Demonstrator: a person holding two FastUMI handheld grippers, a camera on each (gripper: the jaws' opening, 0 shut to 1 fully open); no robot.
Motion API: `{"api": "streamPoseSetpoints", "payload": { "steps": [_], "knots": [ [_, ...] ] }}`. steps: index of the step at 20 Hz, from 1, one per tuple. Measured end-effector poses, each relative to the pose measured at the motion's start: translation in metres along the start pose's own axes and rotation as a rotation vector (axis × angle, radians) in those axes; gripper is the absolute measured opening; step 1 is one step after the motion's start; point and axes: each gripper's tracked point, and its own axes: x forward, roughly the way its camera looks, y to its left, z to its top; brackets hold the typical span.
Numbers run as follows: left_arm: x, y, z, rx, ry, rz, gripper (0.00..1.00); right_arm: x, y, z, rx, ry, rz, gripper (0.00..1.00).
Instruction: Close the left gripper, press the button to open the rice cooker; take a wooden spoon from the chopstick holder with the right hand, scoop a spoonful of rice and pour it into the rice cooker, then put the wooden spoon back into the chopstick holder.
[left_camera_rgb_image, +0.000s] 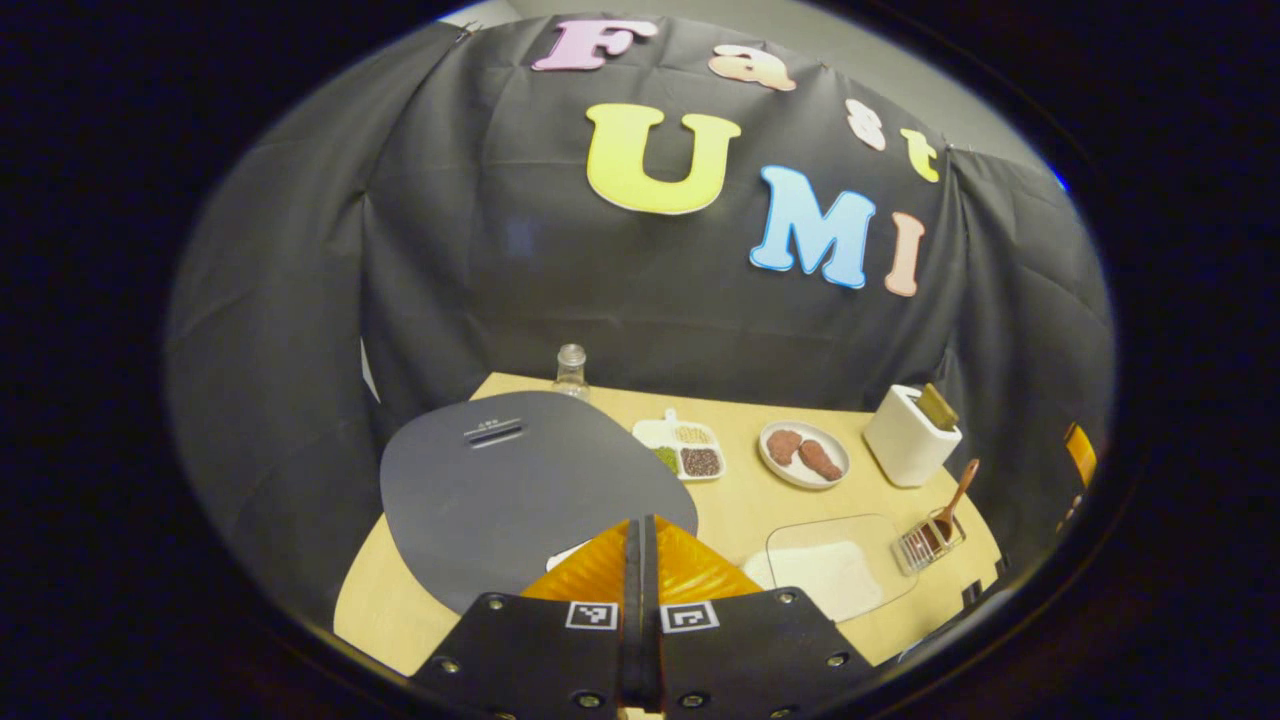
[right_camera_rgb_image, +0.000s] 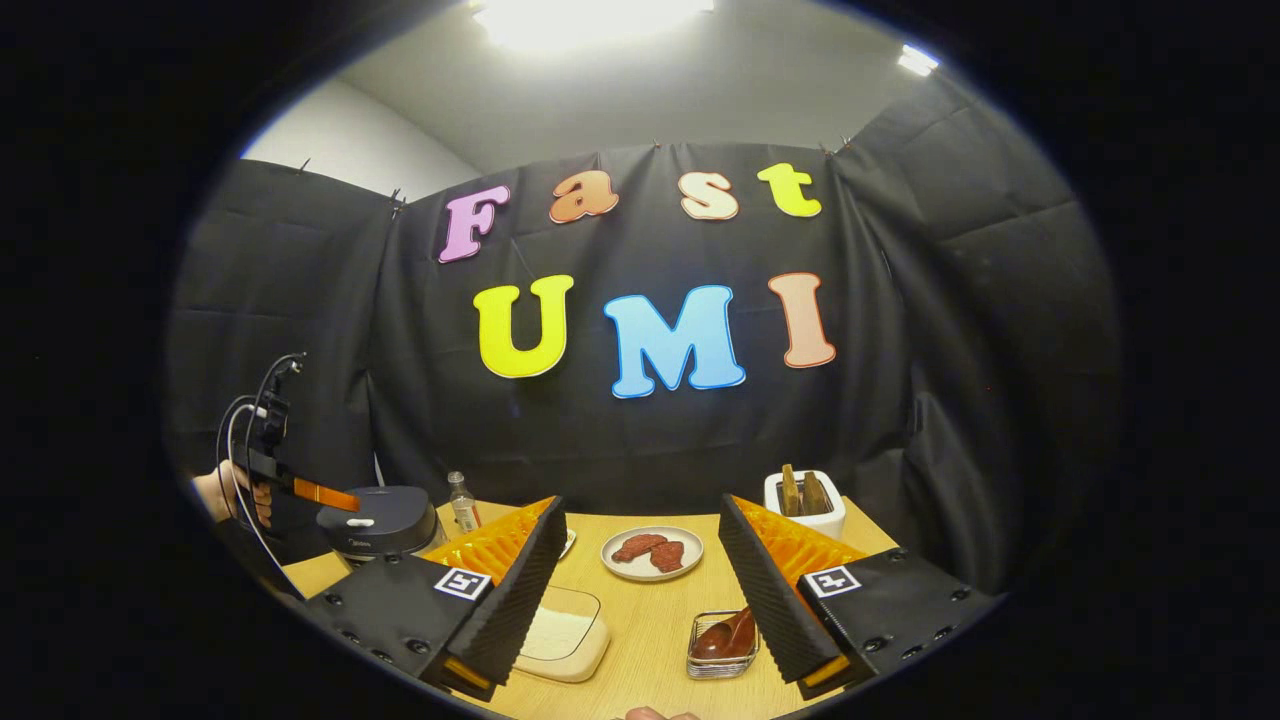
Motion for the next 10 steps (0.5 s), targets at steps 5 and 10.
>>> {"api": "streamPoseSetpoints", "payload": {
  "steps": [5,10],
  "knots": [
    [0.017,0.020,-0.018,-0.039,0.048,0.036,0.01,0.001,-0.001,-0.007,-0.015,0.007,-0.003,0.98],
    [0.019,0.022,-0.024,-0.042,0.061,0.033,0.01,0.002,0.001,-0.015,-0.026,0.012,0.005,0.98]
  ]
}}
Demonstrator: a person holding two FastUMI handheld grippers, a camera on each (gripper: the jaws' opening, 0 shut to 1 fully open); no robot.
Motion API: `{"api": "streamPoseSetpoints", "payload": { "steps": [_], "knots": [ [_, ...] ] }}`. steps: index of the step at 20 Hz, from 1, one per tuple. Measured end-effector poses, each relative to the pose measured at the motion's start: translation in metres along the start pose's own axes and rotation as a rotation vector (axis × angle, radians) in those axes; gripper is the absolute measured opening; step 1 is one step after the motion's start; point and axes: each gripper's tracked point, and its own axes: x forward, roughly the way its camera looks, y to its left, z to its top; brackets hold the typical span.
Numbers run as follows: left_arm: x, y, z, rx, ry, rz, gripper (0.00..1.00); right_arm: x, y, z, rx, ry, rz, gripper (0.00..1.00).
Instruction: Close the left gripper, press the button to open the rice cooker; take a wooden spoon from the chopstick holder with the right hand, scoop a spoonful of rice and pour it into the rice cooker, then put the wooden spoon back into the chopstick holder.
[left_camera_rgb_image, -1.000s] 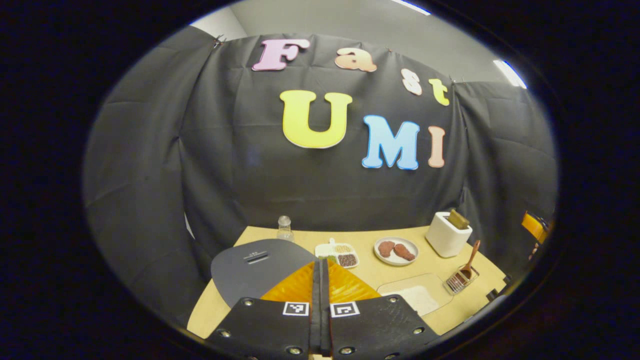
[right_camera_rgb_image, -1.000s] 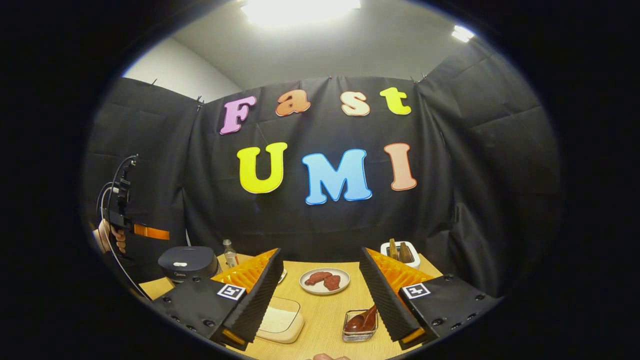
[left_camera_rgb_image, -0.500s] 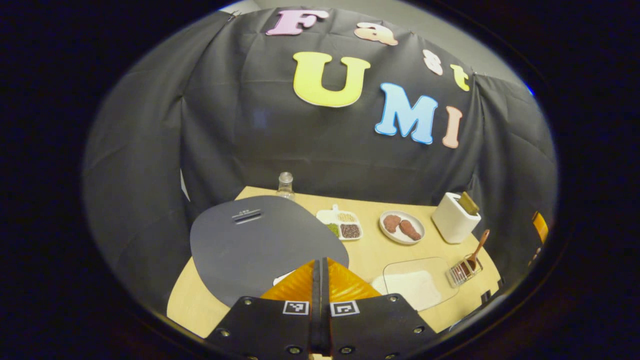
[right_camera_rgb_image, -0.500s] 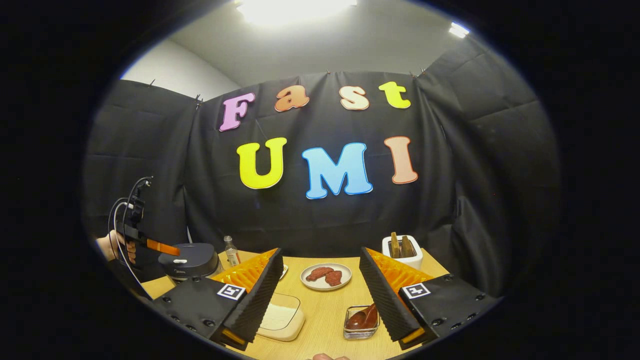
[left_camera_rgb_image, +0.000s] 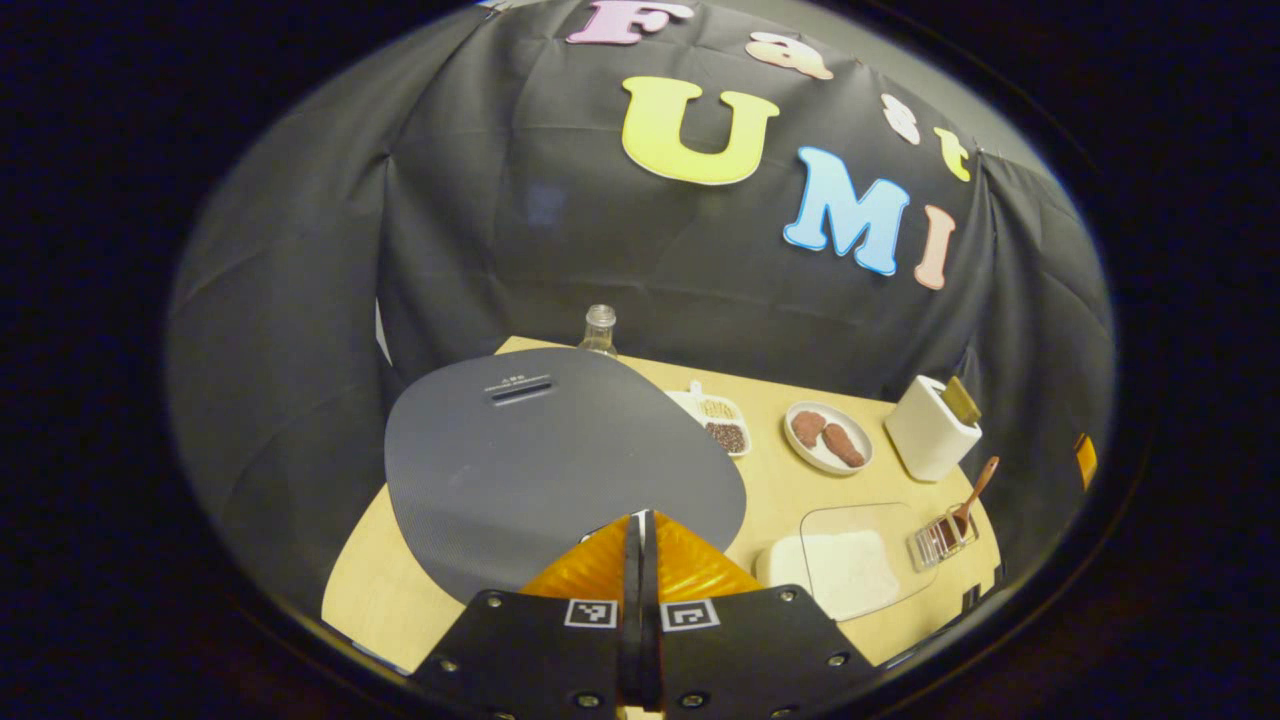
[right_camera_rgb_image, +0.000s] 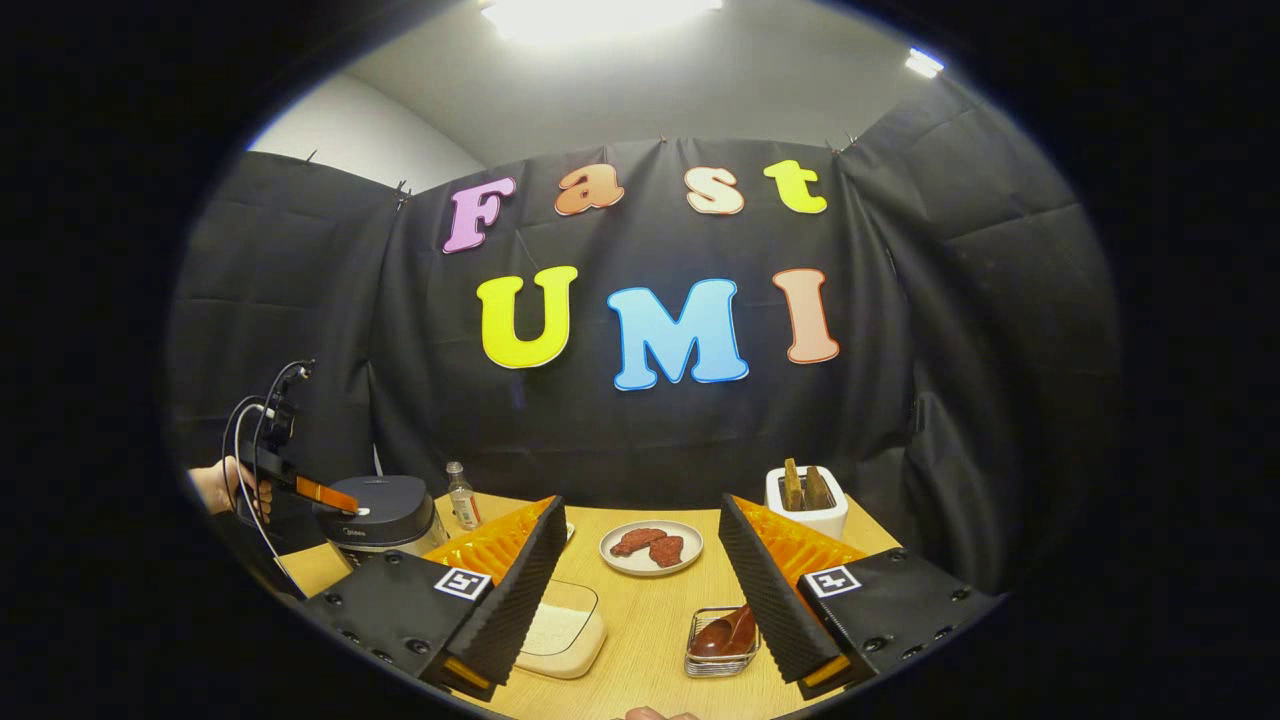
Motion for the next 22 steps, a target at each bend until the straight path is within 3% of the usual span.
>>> {"api": "streamPoseSetpoints", "payload": {
  "steps": [10,13,15,19,22],
  "knots": [
    [0.003,-0.001,-0.007,0.123,0.036,0.065,0.01,0.006,-0.013,-0.029,0.057,0.034,0.009,0.98],
    [-0.002,-0.002,-0.003,0.137,-0.007,0.072,0.02,0.002,-0.016,-0.027,0.071,0.035,0.011,0.98],
    [-0.014,-0.004,0.015,0.142,-0.116,0.092,0.03,0.000,-0.020,-0.024,0.069,0.033,0.002,0.98],
    [-0.065,-0.005,0.079,0.165,-0.452,0.200,0.01,0.000,-0.023,-0.025,0.072,0.039,-0.010,0.98],
    [-0.108,-0.018,0.110,0.085,-0.586,0.183,0.01,-0.005,-0.027,-0.024,0.051,0.039,-0.025,0.98]
  ]
}}
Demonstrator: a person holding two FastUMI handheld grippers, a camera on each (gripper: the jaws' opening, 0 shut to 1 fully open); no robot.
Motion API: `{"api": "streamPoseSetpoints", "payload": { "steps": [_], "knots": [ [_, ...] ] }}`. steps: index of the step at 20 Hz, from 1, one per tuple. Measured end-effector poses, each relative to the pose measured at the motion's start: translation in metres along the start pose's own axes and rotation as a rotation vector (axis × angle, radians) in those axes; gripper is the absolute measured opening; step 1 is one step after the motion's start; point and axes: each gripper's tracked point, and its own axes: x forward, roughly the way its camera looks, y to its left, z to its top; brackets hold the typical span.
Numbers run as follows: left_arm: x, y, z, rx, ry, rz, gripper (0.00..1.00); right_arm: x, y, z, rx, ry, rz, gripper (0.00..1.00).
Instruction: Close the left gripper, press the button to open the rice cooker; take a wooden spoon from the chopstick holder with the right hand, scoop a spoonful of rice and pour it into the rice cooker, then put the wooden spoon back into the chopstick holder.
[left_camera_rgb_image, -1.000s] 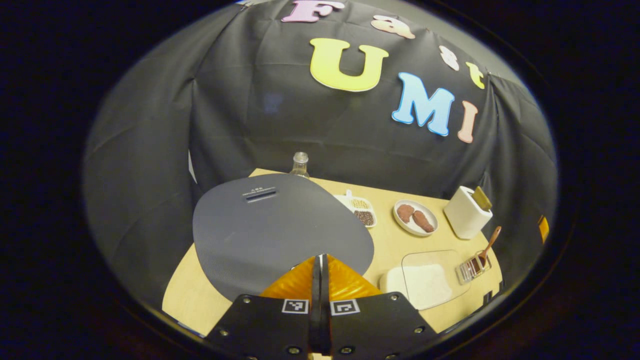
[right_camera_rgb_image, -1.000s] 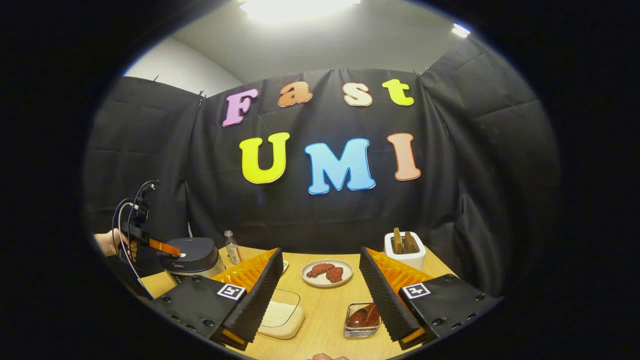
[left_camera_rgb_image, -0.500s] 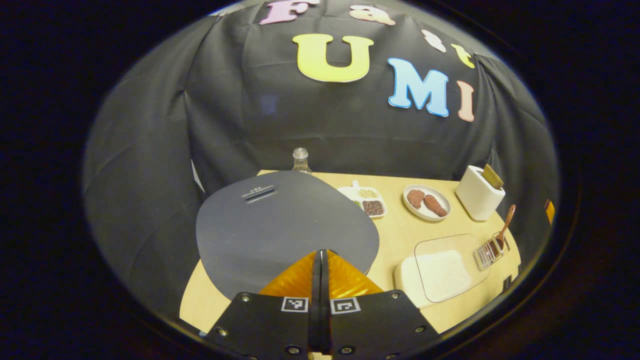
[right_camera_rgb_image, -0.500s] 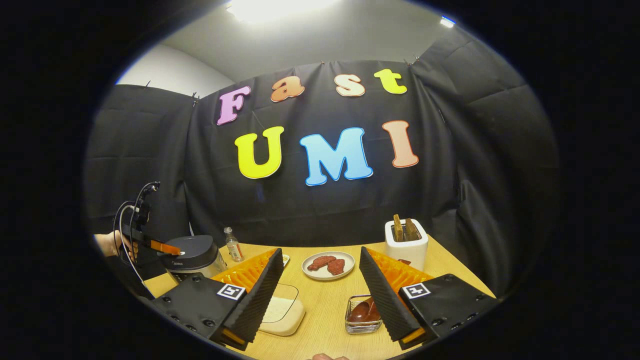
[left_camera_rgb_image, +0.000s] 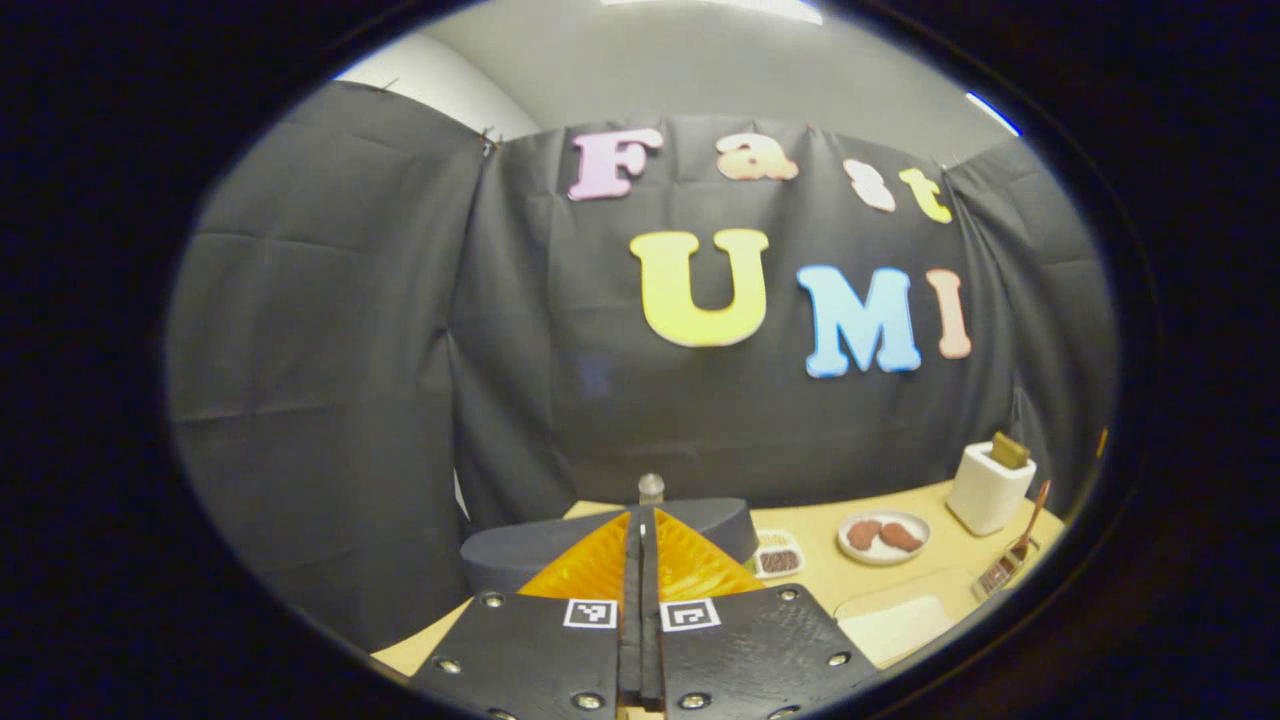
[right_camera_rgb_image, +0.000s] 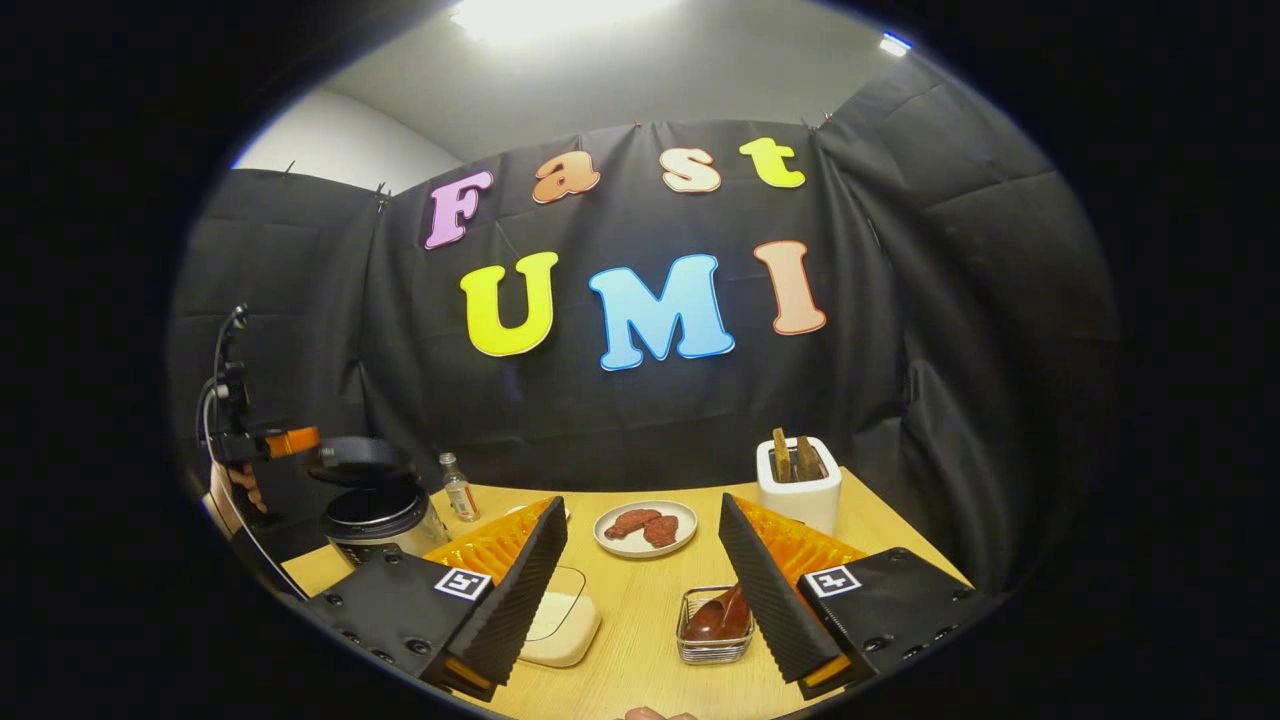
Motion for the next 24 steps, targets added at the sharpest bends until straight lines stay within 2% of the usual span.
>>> {"api": "streamPoseSetpoints", "payload": {
  "steps": [2,5,7,9,11,13,16,19,24],
  "knots": [
    [-0.014,0.010,0.026,-0.026,-0.047,-0.003,0.00,-0.001,-0.002,0.004,0.001,-0.008,-0.009,0.98],
    [-0.045,0.022,0.054,0.043,-0.131,0.040,0.01,-0.001,-0.006,0.003,0.012,-0.009,-0.022,0.98],
    [-0.074,0.004,0.057,-0.005,-0.157,-0.022,0.02,-0.002,-0.012,0.000,0.004,-0.003,-0.044,0.98],
    [-0.108,-0.010,0.067,-0.029,-0.223,-0.077,0.33,-0.002,-0.013,-0.008,-0.007,0.015,-0.050,0.98],
    [-0.125,-0.005,0.071,0.004,-0.284,-0.052,0.63,0.000,-0.017,-0.015,-0.022,0.039,-0.062,0.98],
    [-0.132,-0.008,0.065,0.025,-0.273,-0.039,0.94,0.002,-0.023,-0.020,-0.034,0.062,-0.077,0.98],
    [-0.132,-0.028,0.047,-0.010,-0.208,-0.094,0.94,0.003,-0.039,-0.032,-0.043,0.101,-0.112,0.98],
    [-0.130,-0.025,0.039,0.019,-0.215,-0.070,0.94,0.009,-0.057,-0.047,-0.032,0.147,-0.149,0.98],
    [-0.125,-0.036,0.010,-0.005,-0.183,-0.088,0.93,0.047,-0.071,-0.078,0.067,0.245,-0.123,0.98]
  ]
}}
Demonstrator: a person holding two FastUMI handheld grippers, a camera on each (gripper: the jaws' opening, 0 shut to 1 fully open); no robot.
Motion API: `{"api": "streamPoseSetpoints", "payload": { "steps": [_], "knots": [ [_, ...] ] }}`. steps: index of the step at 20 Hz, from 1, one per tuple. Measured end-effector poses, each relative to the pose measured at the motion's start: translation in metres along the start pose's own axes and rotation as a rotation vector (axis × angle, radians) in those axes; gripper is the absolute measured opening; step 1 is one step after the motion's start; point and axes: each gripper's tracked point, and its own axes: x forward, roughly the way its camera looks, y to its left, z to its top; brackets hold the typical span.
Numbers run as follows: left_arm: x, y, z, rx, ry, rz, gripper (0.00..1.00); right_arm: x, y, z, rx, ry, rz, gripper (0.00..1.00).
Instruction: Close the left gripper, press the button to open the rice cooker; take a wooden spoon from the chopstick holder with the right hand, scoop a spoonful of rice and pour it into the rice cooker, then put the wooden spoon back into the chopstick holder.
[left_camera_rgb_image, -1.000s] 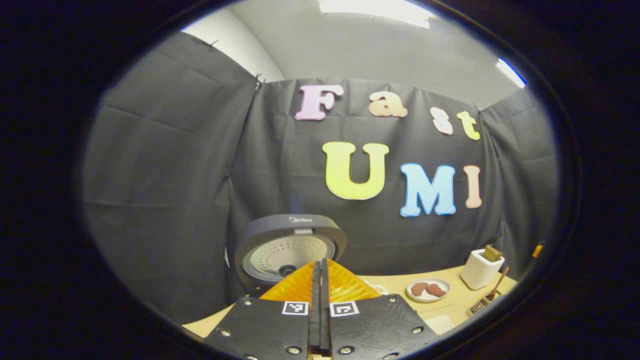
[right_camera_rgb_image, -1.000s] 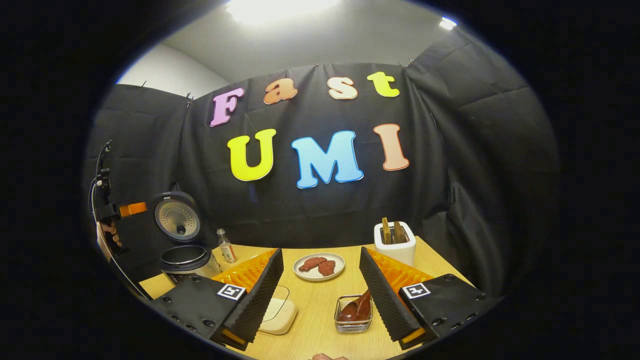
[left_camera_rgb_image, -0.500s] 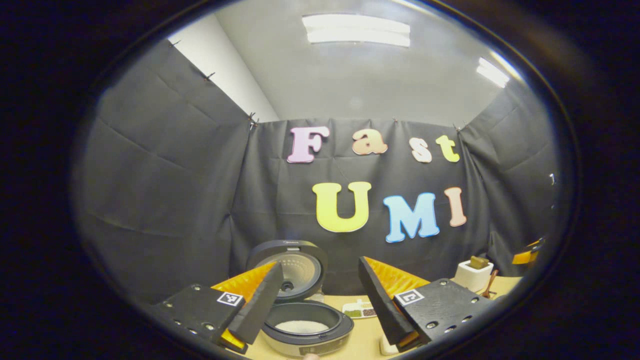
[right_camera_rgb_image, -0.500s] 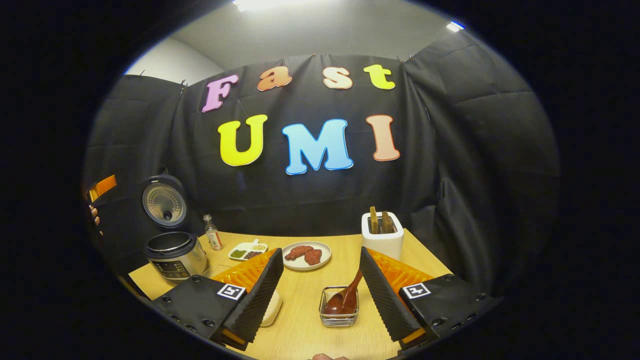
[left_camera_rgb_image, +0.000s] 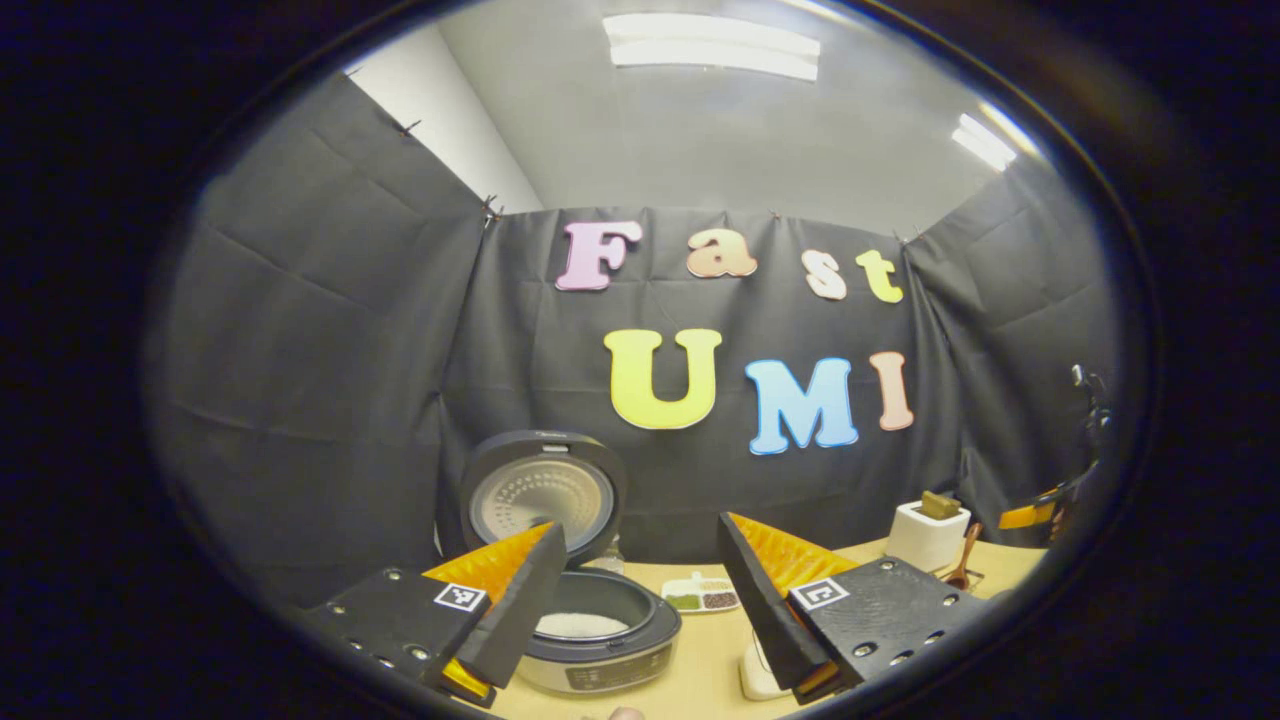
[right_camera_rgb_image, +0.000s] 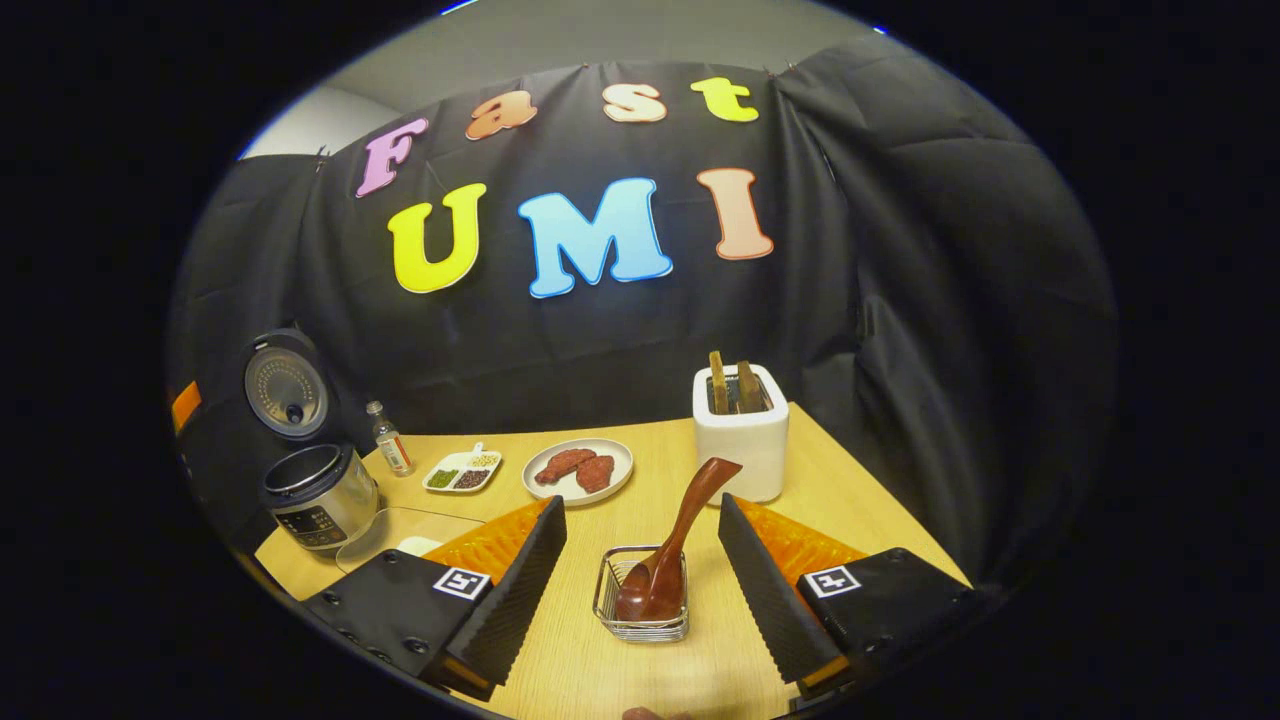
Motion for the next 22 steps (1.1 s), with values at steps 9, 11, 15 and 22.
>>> {"api": "streamPoseSetpoints", "payload": {
  "steps": [9,11,15,22],
  "knots": [
    [-0.007,0.030,-0.038,-0.010,0.053,0.044,0.93,0.077,-0.036,-0.026,0.213,0.157,-0.037,0.93],
    [-0.004,0.034,-0.050,-0.033,0.073,0.047,0.94,0.093,-0.039,-0.035,0.225,0.187,-0.039,0.98],
    [0.003,0.038,-0.071,-0.083,0.116,0.035,0.93,0.116,-0.044,-0.043,0.277,0.217,-0.034,0.98],
    [0.013,0.050,-0.099,-0.131,0.144,0.056,0.93,0.154,-0.054,-0.056,0.315,0.268,-0.048,0.90]
  ]
}}
